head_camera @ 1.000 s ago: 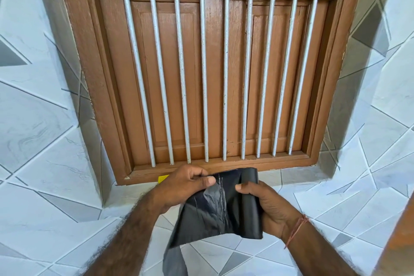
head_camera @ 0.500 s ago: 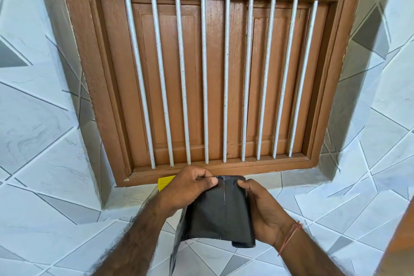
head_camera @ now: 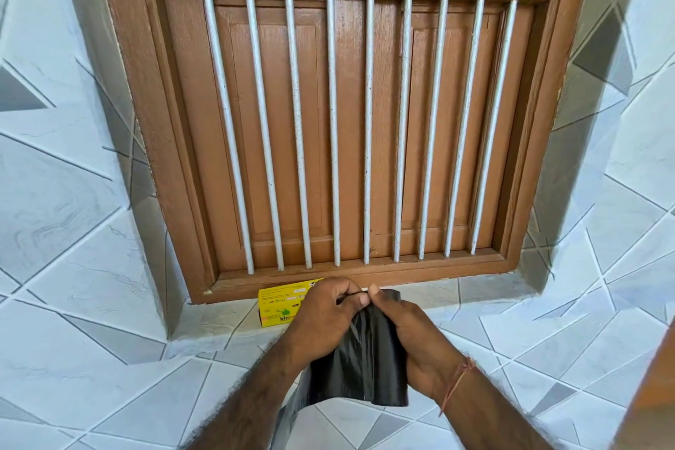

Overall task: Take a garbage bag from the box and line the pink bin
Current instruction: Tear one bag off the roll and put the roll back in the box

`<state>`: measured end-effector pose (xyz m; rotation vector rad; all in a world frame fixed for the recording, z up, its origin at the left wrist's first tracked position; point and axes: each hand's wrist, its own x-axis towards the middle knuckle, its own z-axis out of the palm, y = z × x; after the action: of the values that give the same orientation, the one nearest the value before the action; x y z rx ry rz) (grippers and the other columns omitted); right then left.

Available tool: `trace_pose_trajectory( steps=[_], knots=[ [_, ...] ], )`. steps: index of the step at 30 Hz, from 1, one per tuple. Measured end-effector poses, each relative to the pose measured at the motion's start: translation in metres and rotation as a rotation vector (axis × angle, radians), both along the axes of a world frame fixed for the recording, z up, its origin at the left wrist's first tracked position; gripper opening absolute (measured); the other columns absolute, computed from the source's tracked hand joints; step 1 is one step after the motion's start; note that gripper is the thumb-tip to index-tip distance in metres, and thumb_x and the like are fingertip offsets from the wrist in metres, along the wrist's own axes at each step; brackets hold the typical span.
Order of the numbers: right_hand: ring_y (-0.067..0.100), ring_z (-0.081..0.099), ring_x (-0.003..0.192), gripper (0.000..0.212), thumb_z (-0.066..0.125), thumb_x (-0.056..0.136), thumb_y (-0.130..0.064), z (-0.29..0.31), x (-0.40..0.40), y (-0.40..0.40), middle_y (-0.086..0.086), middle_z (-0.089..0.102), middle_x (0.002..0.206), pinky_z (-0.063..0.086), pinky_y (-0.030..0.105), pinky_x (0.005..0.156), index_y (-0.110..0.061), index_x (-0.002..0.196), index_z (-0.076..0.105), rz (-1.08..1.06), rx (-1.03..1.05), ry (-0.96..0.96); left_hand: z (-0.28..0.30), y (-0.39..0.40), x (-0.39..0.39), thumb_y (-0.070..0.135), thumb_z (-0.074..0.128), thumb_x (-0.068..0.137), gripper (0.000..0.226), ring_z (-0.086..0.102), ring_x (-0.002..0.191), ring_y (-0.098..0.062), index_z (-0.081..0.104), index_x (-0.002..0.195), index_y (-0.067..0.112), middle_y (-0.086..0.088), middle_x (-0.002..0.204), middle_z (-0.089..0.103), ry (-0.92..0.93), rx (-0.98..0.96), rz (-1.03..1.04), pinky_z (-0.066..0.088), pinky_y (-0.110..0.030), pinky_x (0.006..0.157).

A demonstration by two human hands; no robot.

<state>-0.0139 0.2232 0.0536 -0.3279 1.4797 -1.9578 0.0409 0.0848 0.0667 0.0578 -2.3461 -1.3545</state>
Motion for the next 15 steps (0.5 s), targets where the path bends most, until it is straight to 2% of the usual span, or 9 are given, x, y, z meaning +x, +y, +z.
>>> trace_pose_trajectory(
  steps=[3,6,7,9,11,13,15],
  knots=[
    [0.038,0.066,0.107,0.049,0.072,0.079,-0.042,0.001,0.000,0.002,0.022,0.071,0.110,0.046,0.054,0.103,-0.003,0.109,0.071,-0.017,-0.039,0.000,0.002,0.002,0.003,0.015,0.062,0.090,0.019,0.053,0.065,-0.009,0.066,0.076,0.002,-0.003,0.071,0.063,0.016,0.069,-0.019,0.043,-0.028,0.065],
    [0.043,0.063,0.111,0.047,0.069,0.084,-0.036,0.004,0.002,0.000,0.028,0.068,0.113,0.046,0.056,0.102,0.002,0.112,0.068,0.010,-0.081,-0.045,0.001,0.006,0.007,0.022,0.064,0.087,0.022,0.051,0.063,-0.010,0.065,0.070,0.008,0.001,0.067,0.061,0.031,0.174,-0.006,0.042,-0.028,0.065],
    [0.042,0.065,0.107,0.044,0.068,0.085,-0.033,0.005,0.004,0.000,0.029,0.068,0.111,0.048,0.054,0.100,0.003,0.110,0.068,0.012,-0.084,-0.053,-0.001,0.007,0.008,0.021,0.064,0.087,0.022,0.051,0.063,-0.009,0.065,0.068,0.011,0.003,0.065,0.061,0.034,0.204,0.009,0.042,-0.028,0.065],
    [0.035,0.069,0.081,0.033,0.067,0.084,-0.031,0.013,0.005,0.004,0.024,0.072,0.089,0.058,0.043,0.080,0.001,0.092,0.070,-0.013,-0.117,-0.095,-0.003,0.009,0.010,0.016,0.064,0.089,0.024,0.051,0.061,-0.007,0.065,0.065,0.016,0.005,0.064,0.061,0.045,0.253,0.071,0.042,-0.026,0.063],
    [0.023,0.059,0.057,0.025,0.067,0.082,-0.032,0.024,-0.008,0.017,0.011,0.062,0.069,0.054,0.031,0.059,-0.008,0.081,0.061,-0.121,-0.180,-0.186,-0.013,-0.004,0.017,0.013,0.063,0.090,0.026,0.050,0.059,-0.005,0.063,0.064,0.014,0.003,0.064,0.062,0.057,0.304,0.228,0.041,-0.024,0.061],
    [0.018,0.055,0.053,0.023,0.067,0.083,-0.035,0.037,-0.034,0.042,0.006,0.057,0.066,0.053,0.028,0.054,-0.013,0.082,0.057,-0.265,-0.237,-0.226,-0.025,-0.033,0.031,0.015,0.064,0.089,0.026,0.051,0.060,-0.009,0.064,0.063,0.010,0.001,0.062,0.061,0.061,0.313,0.432,0.041,-0.029,0.063],
    [0.017,0.056,0.053,0.027,0.068,0.082,-0.040,0.045,-0.055,0.062,0.004,0.058,0.063,0.055,0.027,0.053,-0.016,0.076,0.058,-0.361,-0.238,-0.216,-0.035,-0.065,0.046,0.018,0.065,0.089,0.028,0.053,0.064,-0.014,0.064,0.062,0.011,0.001,0.061,0.060,-0.040,0.211,0.462,0.041,-0.032,0.064]
  ],
)
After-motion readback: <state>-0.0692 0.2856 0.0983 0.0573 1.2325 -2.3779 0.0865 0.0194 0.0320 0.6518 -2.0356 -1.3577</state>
